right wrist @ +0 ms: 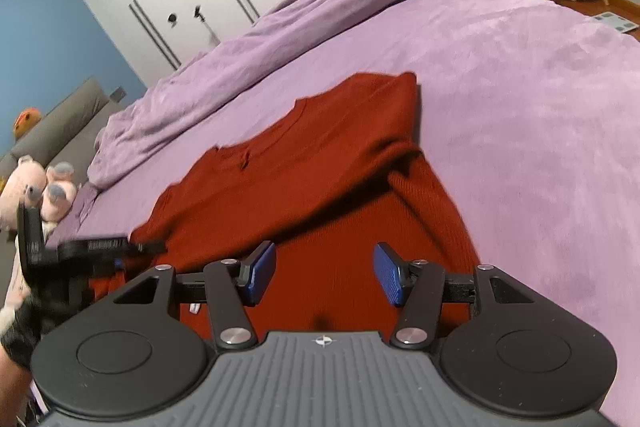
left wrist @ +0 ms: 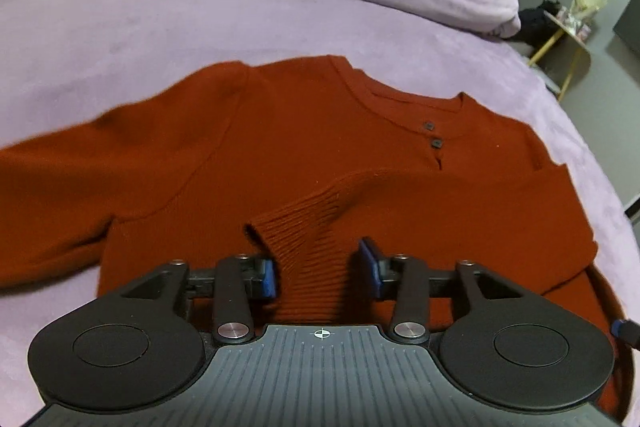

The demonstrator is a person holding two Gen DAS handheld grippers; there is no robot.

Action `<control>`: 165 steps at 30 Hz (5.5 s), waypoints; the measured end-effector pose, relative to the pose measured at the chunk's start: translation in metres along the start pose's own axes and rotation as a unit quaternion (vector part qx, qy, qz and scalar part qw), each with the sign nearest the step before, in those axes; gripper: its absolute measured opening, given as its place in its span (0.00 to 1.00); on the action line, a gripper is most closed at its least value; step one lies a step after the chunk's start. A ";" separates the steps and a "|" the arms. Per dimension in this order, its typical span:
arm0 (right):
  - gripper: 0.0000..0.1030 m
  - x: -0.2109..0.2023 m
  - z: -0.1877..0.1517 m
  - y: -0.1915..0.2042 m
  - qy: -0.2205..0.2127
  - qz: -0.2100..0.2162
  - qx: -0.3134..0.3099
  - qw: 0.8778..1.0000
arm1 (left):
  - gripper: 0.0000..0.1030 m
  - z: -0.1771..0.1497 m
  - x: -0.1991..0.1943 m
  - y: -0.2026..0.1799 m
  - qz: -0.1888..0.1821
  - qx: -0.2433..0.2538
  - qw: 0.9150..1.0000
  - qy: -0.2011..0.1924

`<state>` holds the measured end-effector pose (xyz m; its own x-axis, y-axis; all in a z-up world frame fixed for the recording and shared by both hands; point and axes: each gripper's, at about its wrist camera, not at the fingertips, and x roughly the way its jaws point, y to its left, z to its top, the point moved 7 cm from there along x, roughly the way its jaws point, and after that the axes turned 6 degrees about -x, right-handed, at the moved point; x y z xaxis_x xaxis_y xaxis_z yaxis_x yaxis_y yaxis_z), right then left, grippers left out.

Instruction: Fold small clothes

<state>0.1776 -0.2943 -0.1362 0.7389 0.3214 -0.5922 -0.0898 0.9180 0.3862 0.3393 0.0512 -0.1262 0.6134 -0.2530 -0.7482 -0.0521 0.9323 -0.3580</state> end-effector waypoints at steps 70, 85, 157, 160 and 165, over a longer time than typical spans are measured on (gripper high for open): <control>0.15 0.130 0.048 -0.002 0.001 -0.312 -0.329 0.891 | 0.54 0.031 0.040 -0.012 0.083 0.046 0.994 -0.055; 0.64 0.024 0.017 0.046 -0.048 -0.153 -0.178 0.971 | 0.90 0.009 -0.027 0.034 0.034 -0.054 0.996 -0.058; 0.01 0.143 0.041 0.123 0.041 0.053 -0.108 0.992 | 0.65 -0.019 -0.044 0.068 0.040 -0.115 0.990 -0.066; 0.00 0.116 0.067 0.108 -0.023 0.013 -0.111 0.993 | 0.65 -0.010 -0.047 0.064 0.039 -0.113 0.990 -0.079; 0.01 0.099 0.080 0.056 -0.047 -0.110 -0.137 0.983 | 0.65 -0.001 -0.041 0.054 0.045 -0.102 0.990 -0.085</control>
<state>0.2995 -0.2294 -0.1167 0.8184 0.0969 -0.5665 -0.0881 0.9952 0.0430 0.3112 0.1118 -0.1156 0.7224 -0.1068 -0.6832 -0.2606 0.8731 -0.4121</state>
